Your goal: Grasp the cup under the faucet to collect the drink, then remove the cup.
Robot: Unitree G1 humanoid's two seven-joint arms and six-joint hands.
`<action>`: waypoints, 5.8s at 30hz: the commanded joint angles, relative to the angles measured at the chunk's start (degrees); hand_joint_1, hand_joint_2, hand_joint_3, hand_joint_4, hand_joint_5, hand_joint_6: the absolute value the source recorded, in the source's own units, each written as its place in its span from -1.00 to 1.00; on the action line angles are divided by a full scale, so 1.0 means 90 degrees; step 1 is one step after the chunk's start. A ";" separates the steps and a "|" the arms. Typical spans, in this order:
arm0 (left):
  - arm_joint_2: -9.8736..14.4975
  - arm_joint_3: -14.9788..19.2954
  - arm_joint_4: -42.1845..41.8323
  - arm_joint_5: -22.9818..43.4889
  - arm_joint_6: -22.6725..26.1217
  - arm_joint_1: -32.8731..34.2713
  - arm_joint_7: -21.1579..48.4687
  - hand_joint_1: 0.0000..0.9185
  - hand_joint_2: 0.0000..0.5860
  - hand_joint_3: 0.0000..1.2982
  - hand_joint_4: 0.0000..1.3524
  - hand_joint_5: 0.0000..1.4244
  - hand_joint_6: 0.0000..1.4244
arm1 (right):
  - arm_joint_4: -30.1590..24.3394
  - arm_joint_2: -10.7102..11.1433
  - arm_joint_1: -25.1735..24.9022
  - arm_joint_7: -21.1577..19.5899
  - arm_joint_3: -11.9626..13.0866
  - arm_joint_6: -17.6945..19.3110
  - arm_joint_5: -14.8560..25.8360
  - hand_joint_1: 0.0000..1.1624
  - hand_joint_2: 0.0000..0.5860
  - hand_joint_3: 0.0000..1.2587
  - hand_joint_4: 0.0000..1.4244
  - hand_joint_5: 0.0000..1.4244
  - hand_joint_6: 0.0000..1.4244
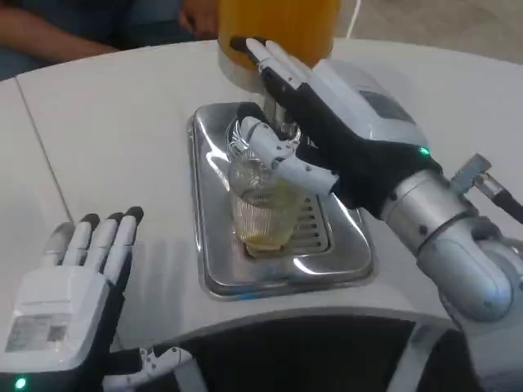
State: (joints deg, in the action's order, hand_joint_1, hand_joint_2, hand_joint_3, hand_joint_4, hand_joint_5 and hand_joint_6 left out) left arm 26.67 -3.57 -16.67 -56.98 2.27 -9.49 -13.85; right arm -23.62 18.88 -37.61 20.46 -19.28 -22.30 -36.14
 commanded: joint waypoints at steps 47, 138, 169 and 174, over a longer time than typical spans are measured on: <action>-0.0863 -0.0366 0.0870 0.1326 0.0119 0.1467 0.0262 -0.76 -0.72 -1.00 -1.00 -1.00 -1.00 | 0.0144 -0.0241 -0.0345 0.0653 -0.0132 0.0108 -0.0221 -0.95 1.00 -0.93 -1.00 -0.95 -0.80; -0.1407 -0.1045 0.3643 0.2240 -0.1205 0.3526 -0.0581 -0.41 -0.79 -1.00 -1.00 -1.00 -1.00 | -0.0456 0.0152 0.4923 -0.1479 0.1361 0.2092 -0.2509 0.42 0.14 -1.00 -1.00 -1.00 -0.89; -0.1901 -0.1167 0.5401 0.2602 -0.2028 0.4548 -0.1365 -0.18 -0.76 -1.00 -1.00 -0.75 -0.75 | -0.0899 -0.0067 0.4907 -0.0871 0.1234 0.1757 -0.2501 0.38 0.11 -1.00 -1.00 -1.00 -0.83; -0.1928 -0.1249 0.5569 0.2566 -0.2106 0.4644 -0.1404 -0.18 -0.76 -1.00 -1.00 -0.73 -0.72 | -0.0814 -0.0082 0.4778 -0.0769 0.1325 0.1619 -0.2383 0.38 0.12 -1.00 -1.00 -1.00 -0.81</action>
State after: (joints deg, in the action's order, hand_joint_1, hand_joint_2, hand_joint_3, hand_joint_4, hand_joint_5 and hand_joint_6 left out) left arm 9.79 -14.20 32.44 -33.87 -15.43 31.47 -25.80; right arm -31.64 18.28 6.03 12.73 -8.15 -6.69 -58.60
